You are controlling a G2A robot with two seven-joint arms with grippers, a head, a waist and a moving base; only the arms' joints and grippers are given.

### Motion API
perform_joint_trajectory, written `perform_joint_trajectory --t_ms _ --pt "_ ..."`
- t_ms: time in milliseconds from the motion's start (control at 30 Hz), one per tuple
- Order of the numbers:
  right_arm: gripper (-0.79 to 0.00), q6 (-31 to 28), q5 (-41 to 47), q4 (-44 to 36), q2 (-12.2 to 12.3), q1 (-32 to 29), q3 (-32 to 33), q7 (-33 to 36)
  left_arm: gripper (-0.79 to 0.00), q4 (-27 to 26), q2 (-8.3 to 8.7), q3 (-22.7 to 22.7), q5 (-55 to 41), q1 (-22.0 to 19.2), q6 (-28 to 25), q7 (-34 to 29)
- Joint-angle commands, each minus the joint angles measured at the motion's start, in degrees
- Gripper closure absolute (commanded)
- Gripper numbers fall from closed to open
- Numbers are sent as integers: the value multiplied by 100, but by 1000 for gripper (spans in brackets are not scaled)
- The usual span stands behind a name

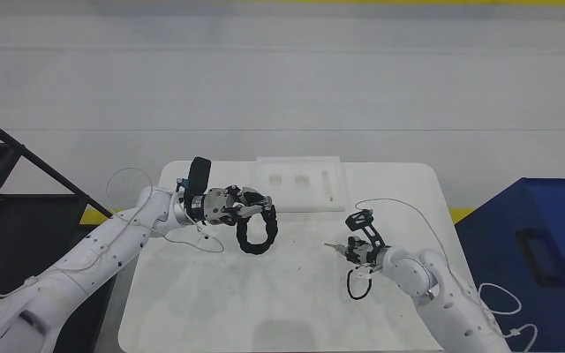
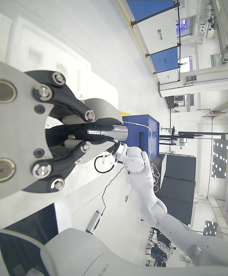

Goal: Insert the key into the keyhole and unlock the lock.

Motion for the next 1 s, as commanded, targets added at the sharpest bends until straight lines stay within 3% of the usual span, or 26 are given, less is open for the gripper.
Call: perform_joint_trajectory --t_ms 0,300,433,567,667,967 --pt "-249 55 -7 116 -27 101 -88 20 0 0 0 0 0 0 0 0" --pt "-185 247 -33 439 -113 355 -314 4 0 0 0 0 0 0 0 0" --pt "-89 339 -83 439 -122 358 -334 24 0 0 0 0 0 0 0 0" --pt "-68 388 -120 405 -115 313 -309 65 0 0 0 0 0 0 0 0" --pt "0 399 -130 344 -107 265 -285 102 0 0 0 0 0 0 0 0" --pt "0 342 25 -77 -53 126 -14 188 0 0 0 0 0 0 0 0"
